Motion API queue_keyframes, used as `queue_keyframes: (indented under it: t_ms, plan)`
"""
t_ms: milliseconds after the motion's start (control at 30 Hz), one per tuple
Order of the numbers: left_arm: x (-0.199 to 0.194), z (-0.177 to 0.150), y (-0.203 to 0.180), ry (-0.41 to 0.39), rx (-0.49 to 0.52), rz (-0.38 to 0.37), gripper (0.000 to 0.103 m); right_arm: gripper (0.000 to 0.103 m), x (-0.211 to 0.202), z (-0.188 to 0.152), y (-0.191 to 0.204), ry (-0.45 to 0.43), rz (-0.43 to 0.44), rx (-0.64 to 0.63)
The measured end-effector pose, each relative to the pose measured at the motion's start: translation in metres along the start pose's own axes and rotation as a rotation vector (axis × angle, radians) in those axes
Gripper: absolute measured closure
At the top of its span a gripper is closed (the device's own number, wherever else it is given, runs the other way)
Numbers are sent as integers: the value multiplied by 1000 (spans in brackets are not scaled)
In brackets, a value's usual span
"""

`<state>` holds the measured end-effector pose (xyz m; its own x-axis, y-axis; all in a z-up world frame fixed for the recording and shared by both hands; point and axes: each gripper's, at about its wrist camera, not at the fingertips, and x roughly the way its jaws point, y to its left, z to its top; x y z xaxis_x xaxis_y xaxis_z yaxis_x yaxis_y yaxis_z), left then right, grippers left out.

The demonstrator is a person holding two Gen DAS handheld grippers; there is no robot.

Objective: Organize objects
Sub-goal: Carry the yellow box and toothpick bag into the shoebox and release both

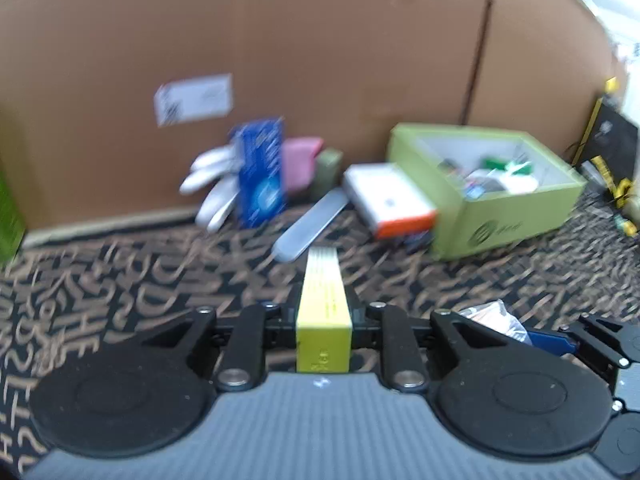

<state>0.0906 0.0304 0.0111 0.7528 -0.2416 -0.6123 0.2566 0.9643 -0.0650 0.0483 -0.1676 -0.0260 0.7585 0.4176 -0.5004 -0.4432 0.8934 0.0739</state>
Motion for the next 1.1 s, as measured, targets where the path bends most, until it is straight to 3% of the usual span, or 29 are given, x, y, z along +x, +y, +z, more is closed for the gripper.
queue_keyframes:
  t_ms: [233, 467, 700, 900, 1067, 1100]
  plan:
    - [-10, 42, -49, -122, 55, -100, 84, 28, -39, 28, -39, -155, -115, 26]
    - [3, 89, -97, -196, 69, -168, 84, 28, -55, 48, -81, -241, -239, 28]
    - [45, 119, -143, -264, 95, -161, 84, 28, -42, 62, -123, -279, -329, 51]
    - [109, 129, -158, -229, 63, -151, 84, 28, -9, 68, -148, -271, -418, 35]
    - [154, 131, -151, -178, 20, -150, 84, 28, 22, 76, -169, -263, -419, 31]
    - [159, 130, -149, -175, 13, -159, 77, 28, 29, 77, -173, -263, -407, 23]
